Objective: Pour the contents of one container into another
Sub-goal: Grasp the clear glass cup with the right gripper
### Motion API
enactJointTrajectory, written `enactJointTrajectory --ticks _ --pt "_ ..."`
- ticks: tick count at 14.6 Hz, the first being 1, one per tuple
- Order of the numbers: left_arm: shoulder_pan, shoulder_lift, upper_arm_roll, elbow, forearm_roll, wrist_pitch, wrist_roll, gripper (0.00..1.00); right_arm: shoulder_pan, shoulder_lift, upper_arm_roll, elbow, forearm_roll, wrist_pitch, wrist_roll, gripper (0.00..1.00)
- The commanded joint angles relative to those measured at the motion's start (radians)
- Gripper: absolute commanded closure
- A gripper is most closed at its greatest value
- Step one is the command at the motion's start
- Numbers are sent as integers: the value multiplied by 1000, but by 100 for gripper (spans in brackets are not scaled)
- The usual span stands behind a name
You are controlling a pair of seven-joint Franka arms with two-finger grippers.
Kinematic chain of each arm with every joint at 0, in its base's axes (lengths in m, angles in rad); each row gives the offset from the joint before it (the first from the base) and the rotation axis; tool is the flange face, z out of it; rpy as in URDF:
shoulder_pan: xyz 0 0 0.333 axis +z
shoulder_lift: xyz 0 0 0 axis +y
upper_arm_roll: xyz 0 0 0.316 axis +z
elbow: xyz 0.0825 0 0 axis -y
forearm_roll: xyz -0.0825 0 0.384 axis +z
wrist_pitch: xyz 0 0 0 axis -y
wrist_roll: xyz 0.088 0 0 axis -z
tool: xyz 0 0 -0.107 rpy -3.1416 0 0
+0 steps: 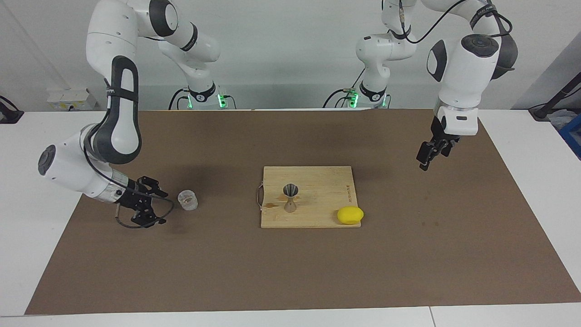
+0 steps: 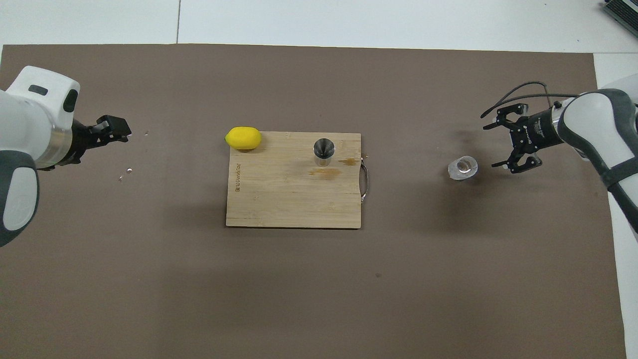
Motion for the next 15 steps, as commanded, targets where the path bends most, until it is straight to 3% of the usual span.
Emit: enactJointTrajectory --ticks 1,6,9,15 --pt "16 -47 -3 15 -14 -143 278 0 -17 -6 12 -46 66 19 -42 0" --pt "20 -42 -3 194 -39 -461 449 0 -25 -31 12 -139 135 39 -116 0" --pt "22 -26 1 288 -107 -529 447 0 -32 -51 12 -190 181 54 -172 0" --pt "22 -27 12 280 -125 -520 455 0 -43 -83 11 -273 299 80 -212 0"
